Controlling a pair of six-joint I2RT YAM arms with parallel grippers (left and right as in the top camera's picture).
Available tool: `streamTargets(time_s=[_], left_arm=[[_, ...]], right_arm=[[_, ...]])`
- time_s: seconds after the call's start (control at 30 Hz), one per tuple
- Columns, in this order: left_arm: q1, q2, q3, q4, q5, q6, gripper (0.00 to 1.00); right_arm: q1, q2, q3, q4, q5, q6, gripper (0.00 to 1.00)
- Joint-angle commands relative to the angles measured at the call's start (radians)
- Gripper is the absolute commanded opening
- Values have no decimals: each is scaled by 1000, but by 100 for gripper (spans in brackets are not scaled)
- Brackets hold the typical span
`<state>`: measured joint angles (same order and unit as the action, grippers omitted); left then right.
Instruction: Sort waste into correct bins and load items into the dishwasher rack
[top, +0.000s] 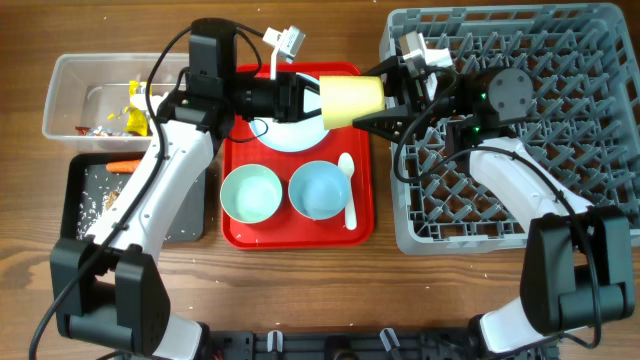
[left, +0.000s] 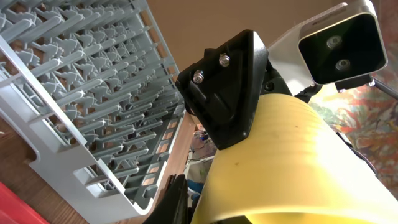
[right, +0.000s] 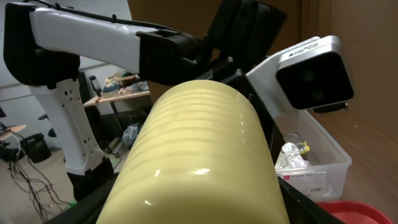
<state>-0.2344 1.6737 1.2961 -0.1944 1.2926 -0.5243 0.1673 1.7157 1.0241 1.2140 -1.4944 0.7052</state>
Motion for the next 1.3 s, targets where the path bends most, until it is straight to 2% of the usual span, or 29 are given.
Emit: streamTargets(time_s=[0.0,0.47,0.6,0.67,0.7,0.77,0.93,1.0,1.13,1.27], left_arm=[[31,15,4,-5,-169,-3,10],[79,15,4,-34,-248,-3,9],[79,15,4,-60,-275,-2,4],[80,15,4,-69,-324,-3,4],[82,15,4,-90,-401,-2,4],[82,15,4,-158,-540,-2,4],[82,15,4,-348,-755,69,4],[81,15,4,-416,-853,69,4],[81,15,4,-470,-932,77,4],[82,2,4,-475,-941,77,4]], right_arm=[[9,-18,18,28,-100,29,36],[-94,-18,20,32,-77,189,33],[-114,-18,19,24,-77,221,33],[-117,-18,19,-22,-77,222,33],[-116,-18,19,-68,-77,213,33],[-116,-18,15,-206,-76,144,38],[-125,-18,15,-565,-70,-67,51],[-132,-17,15,-645,-69,-112,53],[-134,-18,14,-668,-66,-129,54],[-135,-18,14,-708,-68,-131,54]])
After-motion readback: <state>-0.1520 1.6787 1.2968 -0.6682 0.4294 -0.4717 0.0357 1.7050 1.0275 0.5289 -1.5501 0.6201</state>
